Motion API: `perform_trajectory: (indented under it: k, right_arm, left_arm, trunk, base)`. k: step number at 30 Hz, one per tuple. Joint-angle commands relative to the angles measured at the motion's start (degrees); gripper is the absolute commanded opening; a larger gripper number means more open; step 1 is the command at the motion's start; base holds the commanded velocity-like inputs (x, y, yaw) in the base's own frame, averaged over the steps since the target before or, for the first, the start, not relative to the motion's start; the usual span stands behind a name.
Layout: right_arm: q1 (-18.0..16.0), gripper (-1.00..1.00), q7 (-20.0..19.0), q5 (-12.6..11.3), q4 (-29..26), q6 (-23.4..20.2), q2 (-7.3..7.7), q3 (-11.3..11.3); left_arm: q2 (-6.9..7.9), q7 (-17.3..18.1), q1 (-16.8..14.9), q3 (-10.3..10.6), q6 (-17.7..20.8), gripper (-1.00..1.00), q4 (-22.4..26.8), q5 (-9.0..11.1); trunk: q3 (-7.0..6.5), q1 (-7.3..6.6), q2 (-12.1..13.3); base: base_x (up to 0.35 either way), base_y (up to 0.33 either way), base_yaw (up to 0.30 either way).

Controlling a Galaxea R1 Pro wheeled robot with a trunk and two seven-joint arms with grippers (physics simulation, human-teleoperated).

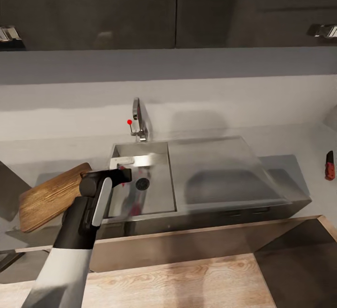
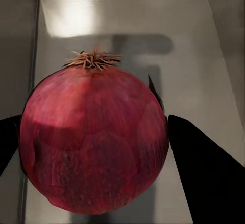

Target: In the kitchen, take the Vidalia onion out of the sink, dice it on the chopping board with the paring knife, put the diced onion into the bowl on the countertop, then place both the paring knife and the chopping board into the sink.

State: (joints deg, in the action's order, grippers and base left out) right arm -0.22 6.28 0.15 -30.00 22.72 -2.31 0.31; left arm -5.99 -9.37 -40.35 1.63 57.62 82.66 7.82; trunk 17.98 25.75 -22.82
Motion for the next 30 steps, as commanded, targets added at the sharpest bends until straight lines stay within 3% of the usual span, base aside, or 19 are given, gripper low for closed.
perform_trajectory:
  k: [1, 9, 19, 30]
  right_arm:
    - [0.0, 1.0, 0.2, 0.0, 0.0, 0.1, -0.01, 0.0]
    - [0.0, 1.0, 0.2, 0.0, 0.0, 0.1, 0.02, 0.0]
    - [0.0, 1.0, 0.2, 0.0, 0.0, 0.2, 0.02, 0.0]
    - [0.0, 1.0, 0.2, 0.0, 0.0, 0.2, 0.01, 0.0]
  left_arm:
    - [0.01, -0.6, 0.2, 0.0, 0.2, -1.0, 0.6, 0.6]
    - [0.02, -0.6, 0.5, 0.6, 0.2, -1.0, 2.2, 0.6]
    - [0.02, -0.6, 0.6, 4.3, 0.2, -1.0, 5.2, 0.6]
    - [-0.13, -0.6, 0.5, 4.1, 0.2, -1.0, 6.2, 0.6]
  trunk:
    - [0.1, 0.03, -0.1]
    - [0.1, 0.03, -0.1]
    - [0.1, 0.03, -0.1]
    - [0.1, 0.03, -0.1]
  base:
    - [-0.026, 0.0, 0.0]
    - [-0.216, 0.0, 0.0]
    - [-0.075, 0.0, 0.0]
    - [-0.002, 0.0, 0.0]
